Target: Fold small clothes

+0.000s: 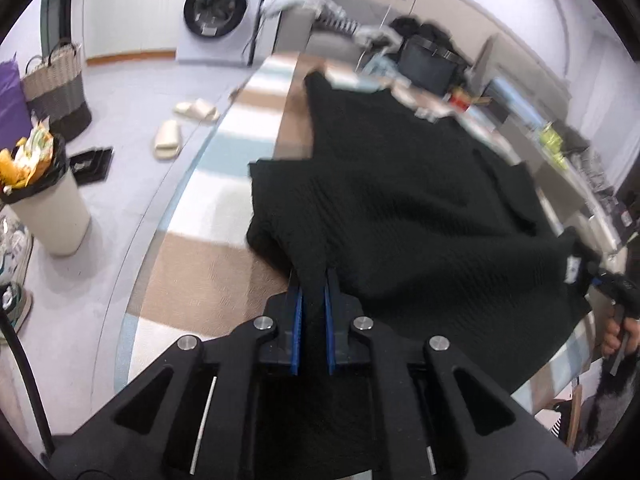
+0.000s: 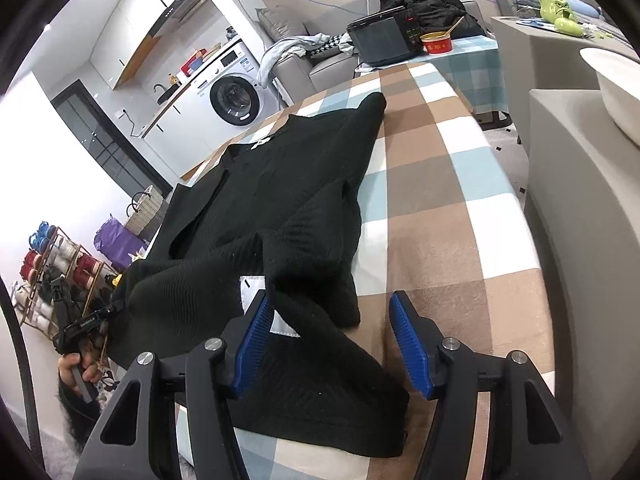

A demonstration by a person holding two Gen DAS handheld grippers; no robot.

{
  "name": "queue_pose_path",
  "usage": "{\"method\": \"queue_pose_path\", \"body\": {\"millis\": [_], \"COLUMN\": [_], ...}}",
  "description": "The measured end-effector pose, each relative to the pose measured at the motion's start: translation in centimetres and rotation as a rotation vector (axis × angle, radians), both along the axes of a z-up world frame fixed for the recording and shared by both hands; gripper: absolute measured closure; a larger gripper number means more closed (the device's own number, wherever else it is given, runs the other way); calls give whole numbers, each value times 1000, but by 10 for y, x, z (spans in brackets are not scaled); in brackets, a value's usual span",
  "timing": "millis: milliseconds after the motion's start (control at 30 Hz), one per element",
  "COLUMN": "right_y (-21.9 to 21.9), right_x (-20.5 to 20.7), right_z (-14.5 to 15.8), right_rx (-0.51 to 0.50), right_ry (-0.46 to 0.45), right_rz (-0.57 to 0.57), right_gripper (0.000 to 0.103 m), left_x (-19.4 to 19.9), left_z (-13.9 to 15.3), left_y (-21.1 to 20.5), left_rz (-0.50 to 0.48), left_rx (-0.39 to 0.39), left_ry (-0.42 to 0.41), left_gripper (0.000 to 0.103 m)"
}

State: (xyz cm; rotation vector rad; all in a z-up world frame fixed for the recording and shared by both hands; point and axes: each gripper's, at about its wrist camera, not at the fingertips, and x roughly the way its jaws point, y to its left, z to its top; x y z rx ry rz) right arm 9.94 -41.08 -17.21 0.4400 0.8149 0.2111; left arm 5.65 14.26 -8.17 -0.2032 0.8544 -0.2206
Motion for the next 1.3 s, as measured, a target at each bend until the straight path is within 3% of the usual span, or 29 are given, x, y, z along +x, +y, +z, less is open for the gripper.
{"method": "queue_pose_path", "body": {"millis": [67,100,200,233,333,500,667,800,933,967,1033,1067,1100,1300], "right_y": [2,3,5,5,4,-8,-12,-7,-7,-9,-14,-17,-20,-17], "right_x": [1,2,3,2,-10,-25,-15,18,38,36,28,24,23,42], "right_z": [-1,-1,-2,-1,9,24,28,22,12,11,13,13,11,-5], "right_rx": [1,2,4,15,38,112,116,57,-34,-39,-54,-53,-43,15], "right_ry": [-3,-8,-19,-32,-104,-184,-196,-137,-39,-34,-56,-65,-62,-16], "right_rz": [22,33,45,48,62,28,-38,-100,-140,-148,-168,-172,-167,-119], "right_gripper": [43,49,89,95,98,98,98,98,86,81,52,50,50,50], "left_x": [-5,-9,-18,-19,-23,-17,21,62,89,89,86,86,84,104], "left_z": [11,18,38,42,57,69,57,34,8,5,2,0,-2,-13], "left_y": [-1,0,2,3,5,8,10,3,-9,-9,-7,-5,-2,5], "left_rz": [-8,-5,-2,-1,14,45,86,106,114,120,149,160,178,202], "left_rx": [-19,-30,-65,-75,-88,-105,-114,-75,-20,-6,34,38,33,-25], "left_ry": [-43,-74,-137,-151,-191,-221,-195,-127,-31,-23,-9,-9,-15,7], "left_gripper": [97,97,97,97,97,97,97,96,94,85,59,42,38,38]}}
